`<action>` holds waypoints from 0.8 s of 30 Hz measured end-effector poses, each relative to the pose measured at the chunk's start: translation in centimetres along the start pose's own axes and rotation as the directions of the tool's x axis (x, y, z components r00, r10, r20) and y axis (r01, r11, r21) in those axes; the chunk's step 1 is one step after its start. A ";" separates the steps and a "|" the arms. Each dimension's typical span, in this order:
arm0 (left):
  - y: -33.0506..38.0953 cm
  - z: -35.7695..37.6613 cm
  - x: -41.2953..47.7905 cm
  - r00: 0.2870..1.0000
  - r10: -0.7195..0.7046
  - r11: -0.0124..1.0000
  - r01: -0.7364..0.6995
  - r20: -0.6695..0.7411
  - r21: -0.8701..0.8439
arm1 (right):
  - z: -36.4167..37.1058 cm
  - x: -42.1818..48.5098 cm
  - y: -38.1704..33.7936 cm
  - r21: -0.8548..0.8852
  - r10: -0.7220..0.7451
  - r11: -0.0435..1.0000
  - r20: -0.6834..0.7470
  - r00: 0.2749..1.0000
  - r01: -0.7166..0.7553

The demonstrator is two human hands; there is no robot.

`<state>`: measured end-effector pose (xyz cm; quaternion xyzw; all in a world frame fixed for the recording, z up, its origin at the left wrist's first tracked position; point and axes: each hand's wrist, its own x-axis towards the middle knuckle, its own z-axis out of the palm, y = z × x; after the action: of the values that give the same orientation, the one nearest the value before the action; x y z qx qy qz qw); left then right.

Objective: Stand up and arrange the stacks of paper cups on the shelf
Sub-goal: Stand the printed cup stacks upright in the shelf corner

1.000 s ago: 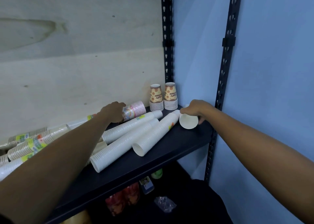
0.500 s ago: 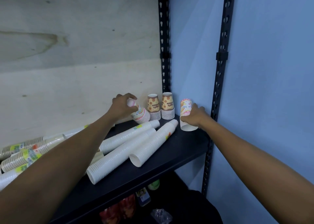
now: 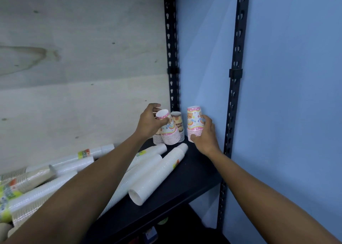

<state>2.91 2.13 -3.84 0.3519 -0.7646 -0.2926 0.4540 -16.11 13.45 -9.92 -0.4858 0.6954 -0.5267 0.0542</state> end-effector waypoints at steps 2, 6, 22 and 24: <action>-0.6 1.0 0.4 1.000 0.007 1.000 -0.007 0.020 0.008 | 0.4 0.3 0.7 0.020 -0.008 1.000 0.010 1.000 0.007; -1.8 2.3 0.8 0.999 0.011 0.999 -0.012 0.042 0.032 | 1.3 0.5 2.4 0.027 -0.011 1.000 0.040 0.999 0.009; -2.7 3.6 0.7 0.995 -0.014 0.999 0.010 0.097 0.048 | 2.3 0.1 4.7 -0.154 0.039 0.988 0.054 0.998 -0.030; -2.7 3.5 0.5 0.995 -0.007 0.999 0.002 0.103 0.053 | 2.3 -0.1 4.7 -0.165 0.045 0.986 0.043 0.998 -0.037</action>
<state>0.28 0.63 -7.11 0.3499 -0.7935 -0.2911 0.4040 -17.62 11.88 -14.70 -0.4865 0.7448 -0.4549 0.0411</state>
